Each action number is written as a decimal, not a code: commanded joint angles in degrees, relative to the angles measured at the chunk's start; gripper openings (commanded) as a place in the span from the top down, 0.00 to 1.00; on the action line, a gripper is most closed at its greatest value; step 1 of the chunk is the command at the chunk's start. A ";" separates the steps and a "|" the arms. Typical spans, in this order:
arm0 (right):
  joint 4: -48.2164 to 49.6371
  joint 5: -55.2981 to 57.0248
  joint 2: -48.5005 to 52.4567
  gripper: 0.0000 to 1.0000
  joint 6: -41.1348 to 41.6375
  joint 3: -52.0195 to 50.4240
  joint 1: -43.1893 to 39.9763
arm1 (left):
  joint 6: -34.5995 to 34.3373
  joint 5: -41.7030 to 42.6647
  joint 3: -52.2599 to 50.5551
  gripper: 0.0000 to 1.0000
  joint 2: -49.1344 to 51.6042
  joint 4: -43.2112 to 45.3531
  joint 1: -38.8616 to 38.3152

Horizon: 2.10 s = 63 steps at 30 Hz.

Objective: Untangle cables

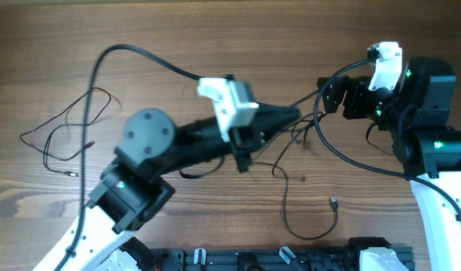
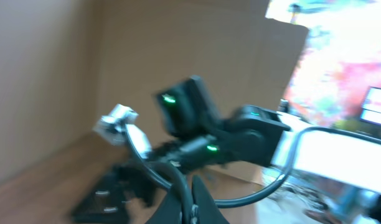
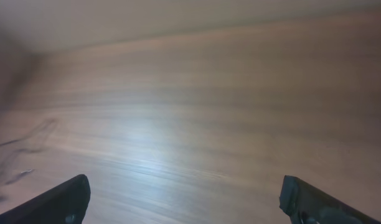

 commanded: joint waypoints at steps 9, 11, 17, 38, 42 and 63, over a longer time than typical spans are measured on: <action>-2.62 16.68 0.20 0.00 2.49 0.22 -0.31 | 0.72 1.11 0.28 0.96 -13.66 0.92 27.30; -2.73 16.68 0.20 0.00 2.47 0.20 -0.31 | 0.74 1.09 0.28 0.96 -13.66 0.76 30.69; -3.78 19.50 0.20 0.00 2.43 0.20 -0.35 | 0.70 1.09 0.28 0.96 -13.66 0.70 42.16; -6.80 -14.88 0.17 0.00 -11.43 0.11 -0.33 | -8.52 5.84 0.28 0.96 -12.26 5.60 47.08; -6.84 -25.27 0.20 0.00 -13.97 0.07 -0.33 | -21.35 6.16 0.28 0.96 -9.38 11.87 46.73; -7.41 -43.45 7.76 0.00 2.62 0.07 9.05 | -23.08 4.48 0.28 0.96 7.69 38.86 15.30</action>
